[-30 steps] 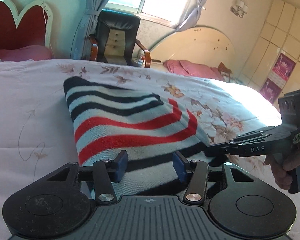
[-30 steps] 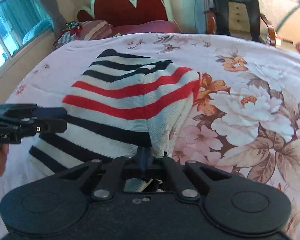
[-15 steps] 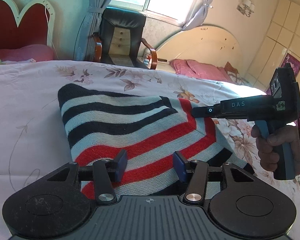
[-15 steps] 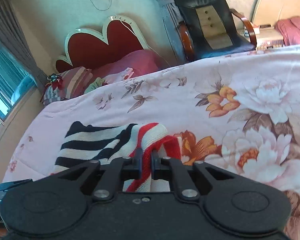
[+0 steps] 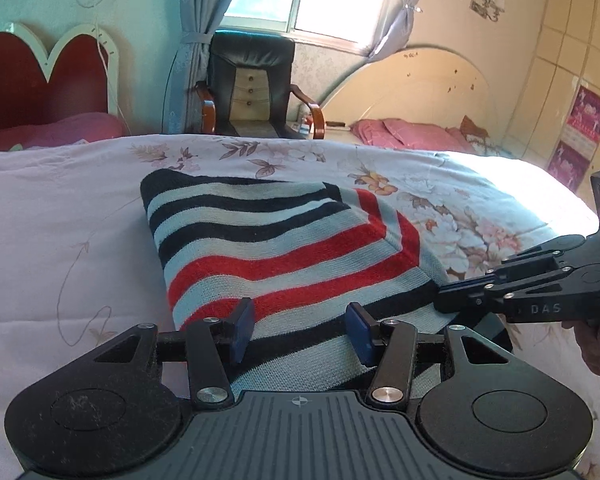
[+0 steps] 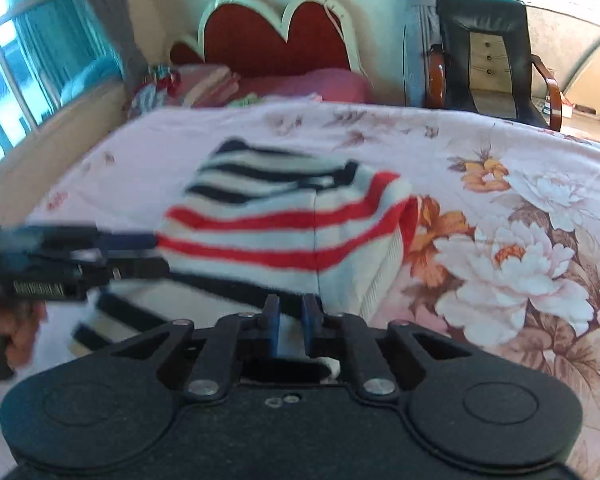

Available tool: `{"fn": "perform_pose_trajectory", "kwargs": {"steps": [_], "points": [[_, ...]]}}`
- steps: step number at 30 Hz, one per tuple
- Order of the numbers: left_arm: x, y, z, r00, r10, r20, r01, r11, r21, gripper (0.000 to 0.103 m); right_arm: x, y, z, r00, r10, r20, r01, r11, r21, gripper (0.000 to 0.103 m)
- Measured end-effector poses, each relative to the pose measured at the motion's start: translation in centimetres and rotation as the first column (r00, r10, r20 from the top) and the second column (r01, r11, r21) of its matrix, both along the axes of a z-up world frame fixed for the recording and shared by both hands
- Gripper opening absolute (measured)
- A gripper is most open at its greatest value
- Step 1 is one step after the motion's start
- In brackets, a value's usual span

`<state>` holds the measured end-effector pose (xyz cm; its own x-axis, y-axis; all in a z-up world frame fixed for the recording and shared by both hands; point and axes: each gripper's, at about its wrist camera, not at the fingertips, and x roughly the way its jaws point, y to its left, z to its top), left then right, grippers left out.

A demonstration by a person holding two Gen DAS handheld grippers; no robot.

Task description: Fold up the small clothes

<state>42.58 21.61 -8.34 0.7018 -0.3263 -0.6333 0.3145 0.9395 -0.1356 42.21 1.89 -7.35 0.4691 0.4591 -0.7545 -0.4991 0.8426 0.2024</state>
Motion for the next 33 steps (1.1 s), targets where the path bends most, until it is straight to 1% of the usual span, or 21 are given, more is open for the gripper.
{"fn": "perform_pose_trajectory", "kwargs": {"steps": [1,2,4,5,7,8,9,10,11,12,13,16,18,19,21,22,23,27,29,31,33], "points": [[-0.2,-0.7,0.1,1.000,-0.005,0.008,0.004,0.999,0.038,0.051,-0.2,0.0,-0.7,1.000,-0.004,0.007,0.005,0.999,-0.034,0.002],[-0.4,-1.2,0.3,1.000,-0.003,0.011,0.002,0.998,0.065,0.051,-0.2,-0.4,-0.9,1.000,-0.029,0.003,0.029,1.000,-0.011,0.000],[-1.5,-1.3,1.3,1.000,0.007,0.019,-0.008,0.998,0.060,0.051,-0.1,-0.6,-0.2,0.998,-0.069,-0.009,0.069,0.998,-0.005,0.000],[-2.2,-1.3,1.7,0.999,0.019,0.029,-0.021,0.998,0.066,0.052,-0.8,-0.6,0.7,0.997,-0.076,0.010,0.076,0.997,-0.001,0.012],[-4.2,-1.1,2.0,0.996,0.072,0.049,-0.076,0.993,0.094,0.052,-2.6,-0.7,2.2,0.997,-0.052,0.059,0.051,0.998,0.026,0.019],[-5.1,-0.9,1.9,0.993,0.109,0.047,-0.113,0.988,0.102,0.052,-3.5,-0.7,2.5,0.997,-0.029,0.068,0.028,0.999,0.025,0.018],[-5.8,-0.8,1.5,0.988,0.148,0.036,-0.151,0.983,0.108,0.052,-4.1,-0.6,2.4,0.998,-0.016,0.067,0.016,1.000,0.003,0.017],[-6.1,-0.5,0.8,0.983,0.183,0.008,-0.183,0.978,0.104,0.056,-4.6,-0.5,1.8,0.998,-0.005,0.062,0.007,0.999,-0.033,0.015],[-6.3,-0.5,0.1,0.977,0.212,-0.011,-0.209,0.972,0.109,0.066,-5.0,-0.2,1.0,0.999,0.003,0.053,0.002,0.996,-0.085,0.014],[-6.4,-0.5,-0.6,0.974,0.223,-0.029,-0.219,0.969,0.113,0.067,-5.1,0.0,-0.1,1.000,-0.002,0.030,0.007,0.990,-0.139,0.015],[-6.5,-0.6,-1.1,0.972,0.231,-0.041,-0.225,0.969,0.106,0.068,-5.2,0.0,-0.9,1.000,-0.016,0.013,0.018,0.987,-0.161,0.023],[-8.3,-1.2,-0.2,0.970,0.243,-0.024,-0.239,0.965,0.110,0.068,-5.8,-1.0,-0.4,0.997,-0.079,0.006,0.079,0.992,-0.096,0.022],[-10.8,-1.9,1.2,0.970,0.241,0.018,-0.241,0.964,0.112,0.068,-7.6,-1.7,1.5,0.994,-0.092,0.053,0.095,0.994,-0.052,0.022],[-12.0,-2.1,1.8,0.970,0.242,0.032,-0.244,0.963,0.113,0.068,-8.7,-2.1,2.4,0.993,-0.091,0.076,0.094,0.995,-0.038,0.027],[-14.6,-2.5,3.2,0.965,0.255,0.061,-0.260,0.960,0.104,0.072,-11.3,-3.1,4.3,0.989,-0.097,0.112,0.099,0.995,-0.013,0.045],[-16.0,-2.7,3.9,0.963,0.260,0.076,-0.266,0.959,0.095,0.083,-12.7,-3.7,5.3,0.986,-0.104,0.130,0.105,0.994,0.001,0.060],[-17.6,-3.0,4.8,0.958,0.267,0.101,-0.276,0.957,0.085,0.093,-14.0,-4.3,6.2,0.983,-0.113,0.147,0.112,0.994,0.013,0.072],[-23.7,-4.3,7.8,0.948,0.273,0.163,-0.286,0.957,0.058,0.098,-19.6,-6.3,9.7,0.971,-0.152,0.187,0.143,0.988,0.062,0.088],[-26.8,-4.9,9.3,0.944,0.273,0.183,-0.285,0.958,0.040,0.099,-22.7,-7.2,11.3,0.965,-0.169,0.202,0.155,0.984,0.082,0.102],[-30.0,-5.4,10.6,0.938,0.281,0.203,-0.292,0.956,0.023,0.103,-25.7,-7.8,12.8,0.956,-0.189,0.223,0.173,0.981,0.090,0.102],[-33.3,-6.0,11.7,0.931,0.296,0.212,-0.306,0.952,0.014,0.103,-28.8,-8.5,14.0,0.951,-0.209,0.229,0.189,0.976,0.105,0.102]]}}
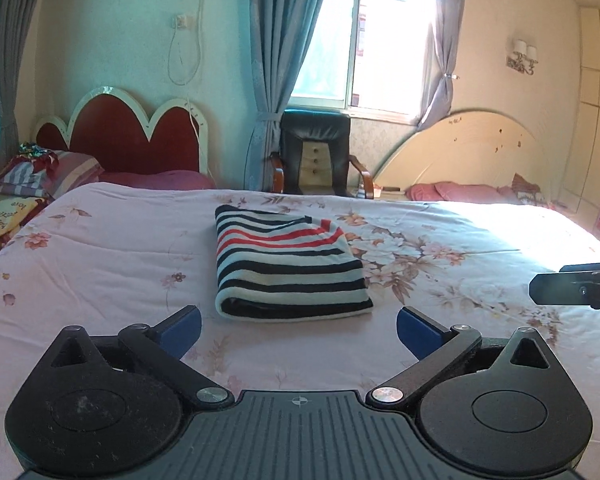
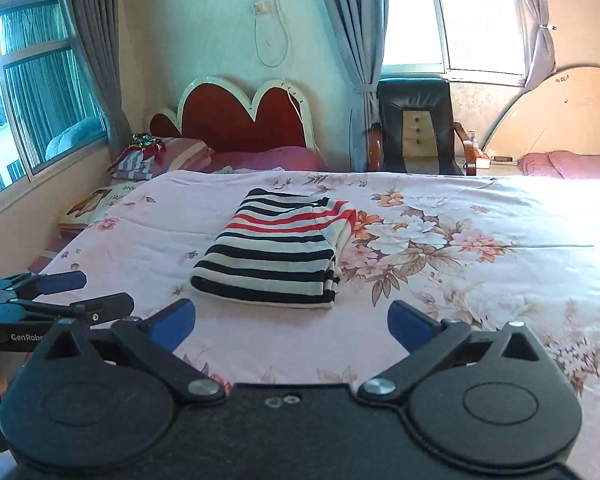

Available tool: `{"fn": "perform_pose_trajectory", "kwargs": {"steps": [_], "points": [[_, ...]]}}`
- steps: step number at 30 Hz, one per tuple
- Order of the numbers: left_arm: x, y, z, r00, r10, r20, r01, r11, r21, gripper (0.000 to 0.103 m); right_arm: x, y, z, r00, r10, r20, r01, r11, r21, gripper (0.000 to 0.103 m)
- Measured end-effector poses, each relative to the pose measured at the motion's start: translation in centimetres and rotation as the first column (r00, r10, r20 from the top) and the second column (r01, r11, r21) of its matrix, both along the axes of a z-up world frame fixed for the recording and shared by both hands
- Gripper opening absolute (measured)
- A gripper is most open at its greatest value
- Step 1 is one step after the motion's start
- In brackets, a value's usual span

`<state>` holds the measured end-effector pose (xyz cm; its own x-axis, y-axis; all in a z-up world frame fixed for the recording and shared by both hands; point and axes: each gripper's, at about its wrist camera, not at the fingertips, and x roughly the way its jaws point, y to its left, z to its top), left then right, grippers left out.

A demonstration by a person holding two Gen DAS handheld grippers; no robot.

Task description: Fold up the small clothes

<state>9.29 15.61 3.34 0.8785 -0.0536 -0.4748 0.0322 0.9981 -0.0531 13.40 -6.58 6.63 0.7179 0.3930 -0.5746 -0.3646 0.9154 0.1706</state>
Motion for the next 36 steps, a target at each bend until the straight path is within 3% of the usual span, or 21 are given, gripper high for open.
{"fn": "perform_pose_trajectory", "kwargs": {"steps": [7,12,16,23,36], "points": [[-10.4,0.2,2.2,0.998,0.055,0.038,-0.054,0.998,-0.030,0.103,-9.2,-1.0,2.0,0.995,-0.083,0.061,0.084,0.996,-0.022,0.102],[-14.7,0.4,2.1,0.997,0.070,0.037,-0.069,0.997,-0.026,0.103,-14.1,-1.0,2.1,0.993,-0.095,0.067,0.095,0.995,-0.010,0.102],[-16.2,0.2,2.2,0.997,0.067,0.033,-0.066,0.998,-0.022,0.103,-16.0,-0.5,2.2,0.994,-0.086,0.070,0.089,0.995,-0.045,0.102],[-18.0,-0.4,3.1,0.996,0.056,0.064,-0.056,0.998,-0.006,0.103,-17.9,-0.7,2.9,0.991,-0.099,0.092,0.102,0.994,-0.031,0.102],[-18.3,-1.7,4.1,0.996,0.025,0.086,-0.026,1.000,0.008,0.103,-18.9,-1.4,3.7,0.986,-0.103,0.129,0.108,0.994,-0.034,0.102]]}}
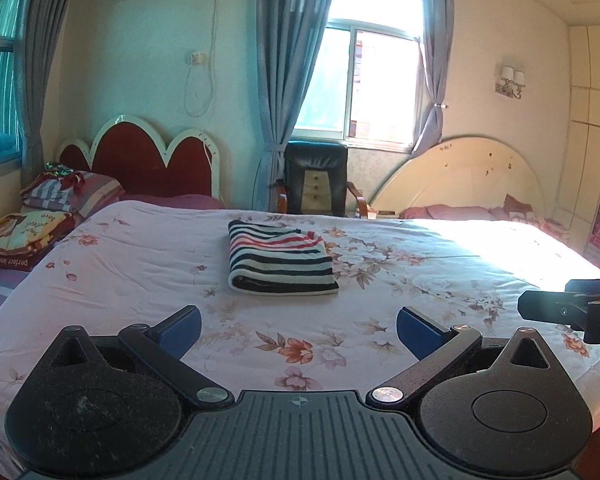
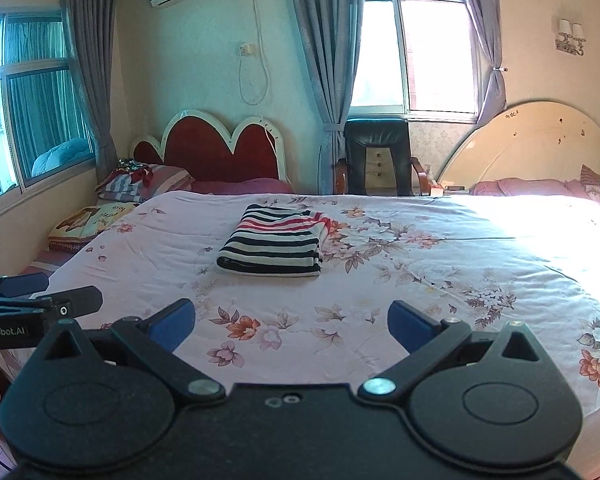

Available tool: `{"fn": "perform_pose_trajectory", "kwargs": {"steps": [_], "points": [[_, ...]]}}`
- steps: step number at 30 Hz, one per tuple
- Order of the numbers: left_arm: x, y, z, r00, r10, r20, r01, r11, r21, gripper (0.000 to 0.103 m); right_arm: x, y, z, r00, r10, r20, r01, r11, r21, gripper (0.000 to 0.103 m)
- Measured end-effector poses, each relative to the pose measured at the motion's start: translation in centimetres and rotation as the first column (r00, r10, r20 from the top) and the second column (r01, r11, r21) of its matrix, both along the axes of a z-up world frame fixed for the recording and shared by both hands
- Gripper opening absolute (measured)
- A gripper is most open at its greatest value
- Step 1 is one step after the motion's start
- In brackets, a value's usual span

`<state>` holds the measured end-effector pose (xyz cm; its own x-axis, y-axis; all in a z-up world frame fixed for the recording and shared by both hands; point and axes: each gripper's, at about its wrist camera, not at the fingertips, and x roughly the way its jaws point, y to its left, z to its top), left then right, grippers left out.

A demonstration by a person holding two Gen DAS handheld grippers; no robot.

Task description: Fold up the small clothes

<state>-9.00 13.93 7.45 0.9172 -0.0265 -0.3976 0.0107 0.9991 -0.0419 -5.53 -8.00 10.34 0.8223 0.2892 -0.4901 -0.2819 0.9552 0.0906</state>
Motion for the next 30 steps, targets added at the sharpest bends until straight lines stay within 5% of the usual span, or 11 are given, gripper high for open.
{"fn": "perform_pose_trajectory", "kwargs": {"steps": [30], "points": [[1.1,-1.9,0.6,1.000,-0.004,0.019,0.003,1.000,0.026,0.103,1.0,-1.8,0.1,1.000,-0.018,0.011,0.018,1.000,0.003,0.102]]}}
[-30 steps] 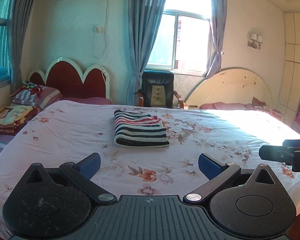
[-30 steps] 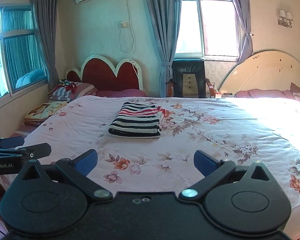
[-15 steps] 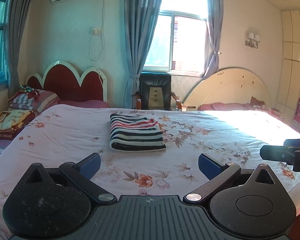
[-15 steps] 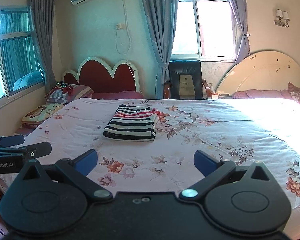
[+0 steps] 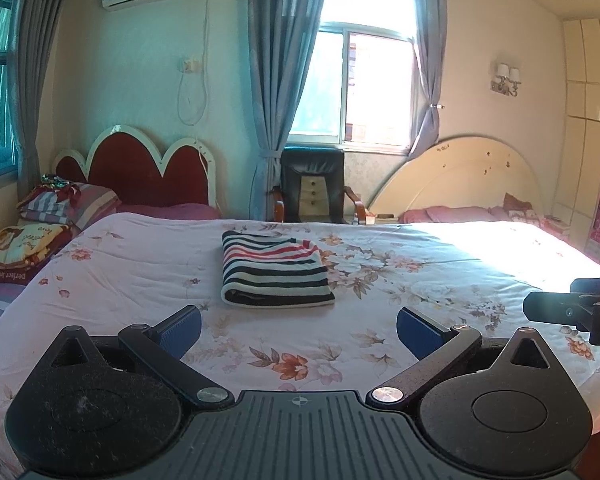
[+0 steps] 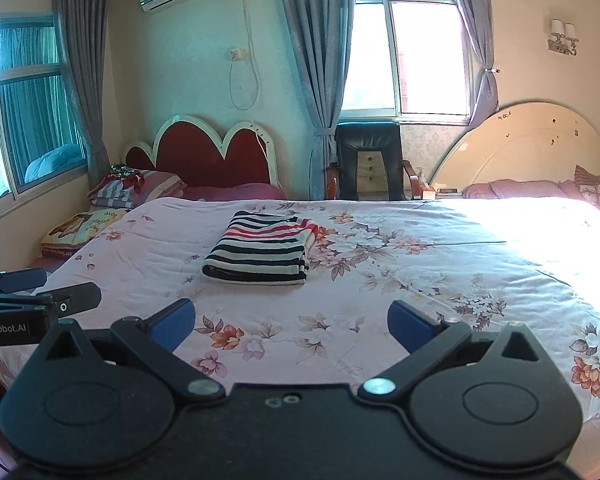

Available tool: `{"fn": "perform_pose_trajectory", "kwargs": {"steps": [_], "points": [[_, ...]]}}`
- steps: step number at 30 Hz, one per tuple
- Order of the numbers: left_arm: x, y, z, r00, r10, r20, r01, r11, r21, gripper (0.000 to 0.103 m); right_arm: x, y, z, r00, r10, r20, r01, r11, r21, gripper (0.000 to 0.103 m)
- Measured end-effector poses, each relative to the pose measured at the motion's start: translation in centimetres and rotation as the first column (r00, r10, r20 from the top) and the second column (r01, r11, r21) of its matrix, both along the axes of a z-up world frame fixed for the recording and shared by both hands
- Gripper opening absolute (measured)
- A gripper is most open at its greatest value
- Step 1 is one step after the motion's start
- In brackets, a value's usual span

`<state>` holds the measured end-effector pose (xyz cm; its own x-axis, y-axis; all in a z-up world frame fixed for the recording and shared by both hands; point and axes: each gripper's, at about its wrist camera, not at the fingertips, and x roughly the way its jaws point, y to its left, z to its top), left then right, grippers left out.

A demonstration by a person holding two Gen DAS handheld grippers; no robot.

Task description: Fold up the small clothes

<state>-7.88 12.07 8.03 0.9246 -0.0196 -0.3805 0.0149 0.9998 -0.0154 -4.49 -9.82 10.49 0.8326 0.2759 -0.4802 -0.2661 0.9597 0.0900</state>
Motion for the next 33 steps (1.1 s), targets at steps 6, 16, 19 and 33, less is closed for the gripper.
{"fn": "perform_pose_trajectory", "kwargs": {"steps": [6,16,19,33], "points": [[0.0,-0.1,0.3,1.000,0.000,0.009,0.000,1.000,0.004,0.103,0.0,0.2,0.1,1.000,-0.001,0.004,0.001,1.000,0.004,0.102],[0.1,-0.1,0.2,1.000,0.002,0.009,-0.002,1.000,0.004,0.103,0.0,0.4,0.2,1.000,0.004,0.009,-0.004,1.000,0.001,0.102],[0.2,0.0,0.2,1.000,0.003,0.007,-0.003,1.000,0.002,0.103,0.0,0.4,0.2,1.000,0.004,0.008,-0.004,1.000,0.000,0.102],[0.9,0.6,0.1,1.000,0.019,0.008,-0.018,1.000,-0.026,0.103,0.5,1.0,-0.1,1.000,0.013,0.008,-0.013,1.000,-0.007,0.102]]}}
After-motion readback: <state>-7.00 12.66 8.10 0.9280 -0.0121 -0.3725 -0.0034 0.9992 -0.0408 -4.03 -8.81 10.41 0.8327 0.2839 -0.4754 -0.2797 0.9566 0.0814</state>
